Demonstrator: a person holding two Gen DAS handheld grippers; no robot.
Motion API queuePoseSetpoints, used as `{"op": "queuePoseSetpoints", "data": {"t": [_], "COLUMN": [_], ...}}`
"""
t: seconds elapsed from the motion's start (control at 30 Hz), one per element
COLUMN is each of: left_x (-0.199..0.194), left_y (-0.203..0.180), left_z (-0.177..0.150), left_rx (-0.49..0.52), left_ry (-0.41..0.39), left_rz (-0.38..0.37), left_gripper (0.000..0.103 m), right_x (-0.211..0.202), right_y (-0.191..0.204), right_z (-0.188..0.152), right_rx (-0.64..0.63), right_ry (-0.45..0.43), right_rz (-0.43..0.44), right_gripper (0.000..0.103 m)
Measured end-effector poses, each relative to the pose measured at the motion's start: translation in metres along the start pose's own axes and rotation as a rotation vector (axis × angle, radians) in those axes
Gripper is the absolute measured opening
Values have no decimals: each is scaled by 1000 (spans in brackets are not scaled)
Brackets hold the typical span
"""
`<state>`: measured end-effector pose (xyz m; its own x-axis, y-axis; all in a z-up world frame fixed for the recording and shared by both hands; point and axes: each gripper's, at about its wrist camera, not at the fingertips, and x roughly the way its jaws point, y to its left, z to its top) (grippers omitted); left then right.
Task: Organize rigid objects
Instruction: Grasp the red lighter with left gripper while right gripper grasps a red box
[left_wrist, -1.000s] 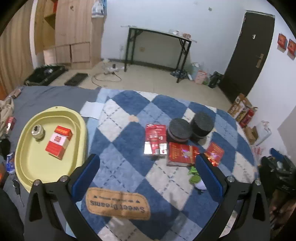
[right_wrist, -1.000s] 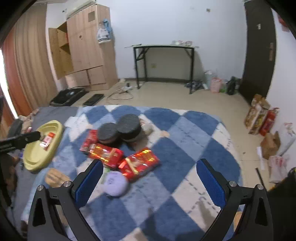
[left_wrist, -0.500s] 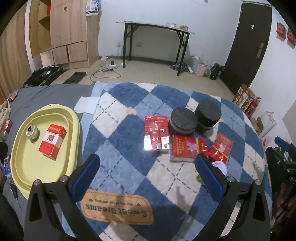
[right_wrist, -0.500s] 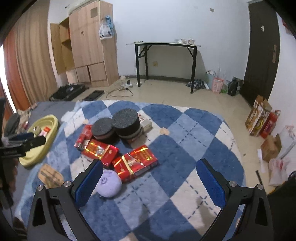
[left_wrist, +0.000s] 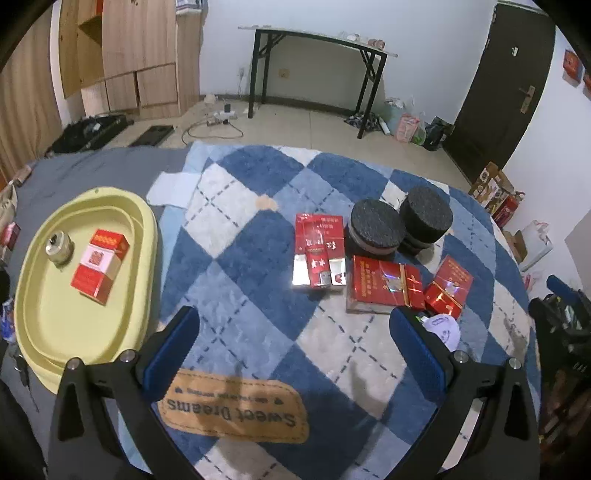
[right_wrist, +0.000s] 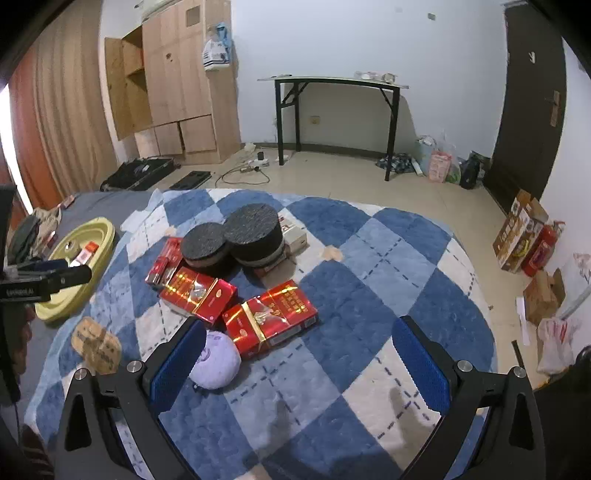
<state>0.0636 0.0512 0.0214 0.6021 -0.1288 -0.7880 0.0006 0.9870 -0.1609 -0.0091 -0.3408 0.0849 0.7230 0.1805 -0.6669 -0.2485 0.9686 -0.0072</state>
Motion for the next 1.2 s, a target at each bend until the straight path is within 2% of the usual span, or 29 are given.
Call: {"op": "queuePoseSetpoints", "data": {"t": [0.27,0.4,0.43,0.57,0.8,0.93,1.07,1.17,1.2], "left_x": [9,22,25,49,90,107,124,125,124], "left_y": [-4,3,3,4,-12,-11,-11,-13,-12], "left_z": [-7,0,1,17,31,36,38,36,35], "left_rx": [0,-47,-48,-42,8,-3,-8,0,-3], "left_ry": [16,31,34,73,105,104,134,120,111], "left_rz": [-15,-52,-58,-56,-67,-78,-93,-92,-85], "left_gripper": [102,101,99,75,74,71,55,53,47], "right_x": [15,45,56,92,135,143,139,137,138], "right_y": [8,6,5,2,-7,-7,-3,3,3], "right_z": [-2,-6,-7,-7,-7,-11,-10,-11,-11], "right_rx": [-65,-98,-98,-94,-88,-87,-96,-124,-121], "right_ry": [15,36,54,97,127,125,115,108,107], "right_rz": [34,50,54,88,115,146,170,157,155], "right_gripper": [103,103,103,103,103,103,103,103,103]}}
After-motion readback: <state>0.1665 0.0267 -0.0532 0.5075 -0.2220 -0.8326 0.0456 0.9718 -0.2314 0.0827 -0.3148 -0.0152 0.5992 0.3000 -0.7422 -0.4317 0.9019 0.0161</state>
